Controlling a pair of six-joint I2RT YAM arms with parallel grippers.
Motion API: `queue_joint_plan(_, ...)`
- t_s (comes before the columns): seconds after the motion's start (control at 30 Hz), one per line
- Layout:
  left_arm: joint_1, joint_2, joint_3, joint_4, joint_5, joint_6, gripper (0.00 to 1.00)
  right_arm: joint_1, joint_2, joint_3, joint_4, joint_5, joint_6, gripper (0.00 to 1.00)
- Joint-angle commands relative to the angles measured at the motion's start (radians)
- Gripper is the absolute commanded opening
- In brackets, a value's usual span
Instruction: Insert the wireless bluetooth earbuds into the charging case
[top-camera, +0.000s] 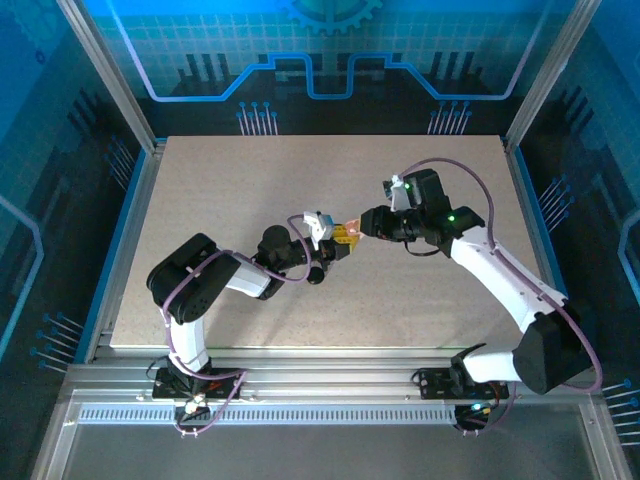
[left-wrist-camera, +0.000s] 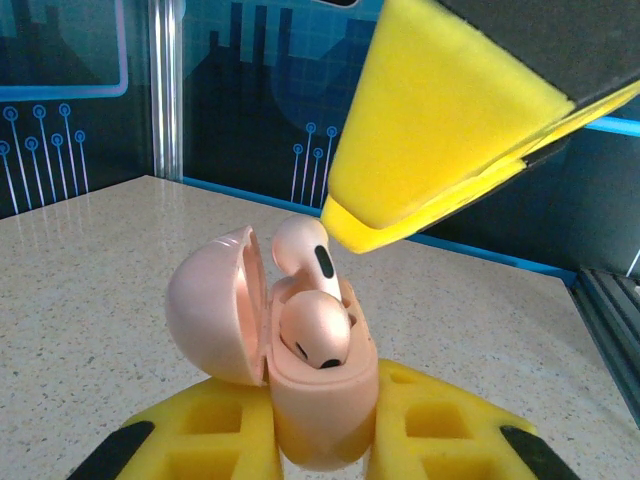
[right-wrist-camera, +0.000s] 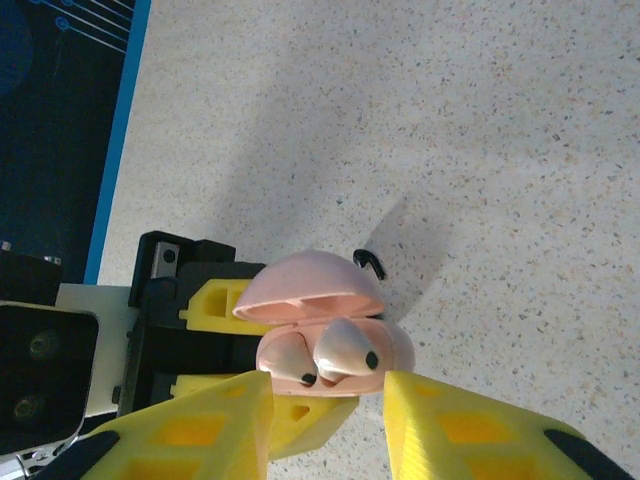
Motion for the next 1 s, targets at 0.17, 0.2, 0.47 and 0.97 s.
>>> queue_joint_plan(0.17,-0.004,-0.026,-0.005,0.042,0.016,0.03,0.12,-0.019,0.019,0.035,0.045,-0.023,-0.002,0.33)
queue_joint_plan(0.2,-0.004,-0.026,-0.005,0.04,0.014,0.03,0.12,-0.019,0.02,0.036,0.046,-0.023,-0.002,0.33)
queue_joint_plan(0.47,-0.003,-0.032,-0.006,0.041,0.01,0.036,0.12,-0.02,0.028,0.036,0.054,-0.034,0.0,0.31)
queue_joint_plan(0.97,-0.004,-0.052,-0.02,0.042,0.022,0.05,0.12,-0.017,-0.053,0.067,-0.037,0.018,-0.109,0.35)
